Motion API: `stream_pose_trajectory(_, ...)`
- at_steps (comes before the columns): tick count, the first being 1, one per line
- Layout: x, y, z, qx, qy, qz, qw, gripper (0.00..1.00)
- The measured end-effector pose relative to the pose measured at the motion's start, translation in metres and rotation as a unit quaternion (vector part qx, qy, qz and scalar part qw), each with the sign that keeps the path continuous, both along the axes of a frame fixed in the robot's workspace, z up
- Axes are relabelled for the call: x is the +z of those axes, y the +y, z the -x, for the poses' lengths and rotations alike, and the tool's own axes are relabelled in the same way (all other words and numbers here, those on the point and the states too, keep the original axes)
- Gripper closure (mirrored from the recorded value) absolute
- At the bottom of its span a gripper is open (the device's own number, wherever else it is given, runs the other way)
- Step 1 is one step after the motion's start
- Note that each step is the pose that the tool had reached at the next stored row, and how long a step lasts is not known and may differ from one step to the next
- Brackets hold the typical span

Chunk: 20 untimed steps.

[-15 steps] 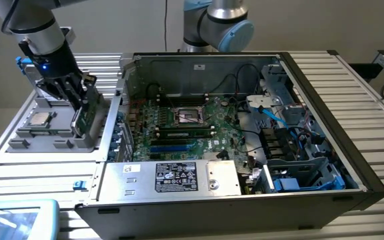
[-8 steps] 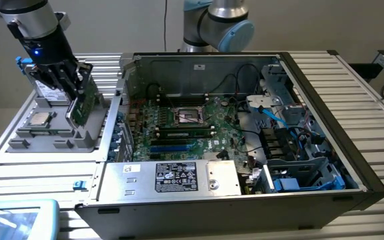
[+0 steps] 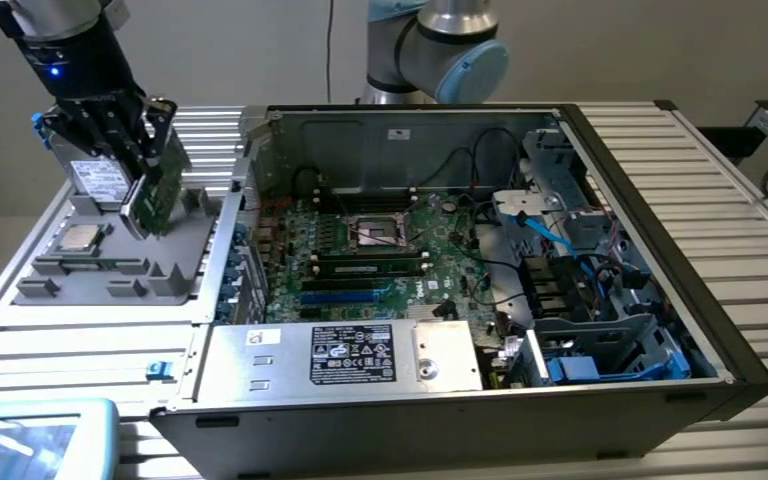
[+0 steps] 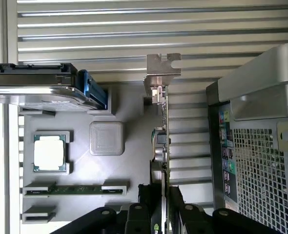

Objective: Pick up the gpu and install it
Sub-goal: 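Pick up the gpu and move the gpu toward the slot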

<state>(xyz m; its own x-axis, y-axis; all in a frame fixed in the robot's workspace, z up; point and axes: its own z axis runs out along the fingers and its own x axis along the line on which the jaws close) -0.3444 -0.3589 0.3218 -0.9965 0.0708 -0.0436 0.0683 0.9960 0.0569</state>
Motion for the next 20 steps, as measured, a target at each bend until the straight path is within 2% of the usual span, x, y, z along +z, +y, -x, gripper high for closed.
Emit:
stream_pose_trajectory(16,0.0661,0.0,0.0,0.0,-0.0006,-0.0001,1.0,0.73)
stream_pose_trajectory(20,0.0761,0.0,0.0,0.0,-0.0006,-0.0001,1.0,0.73)
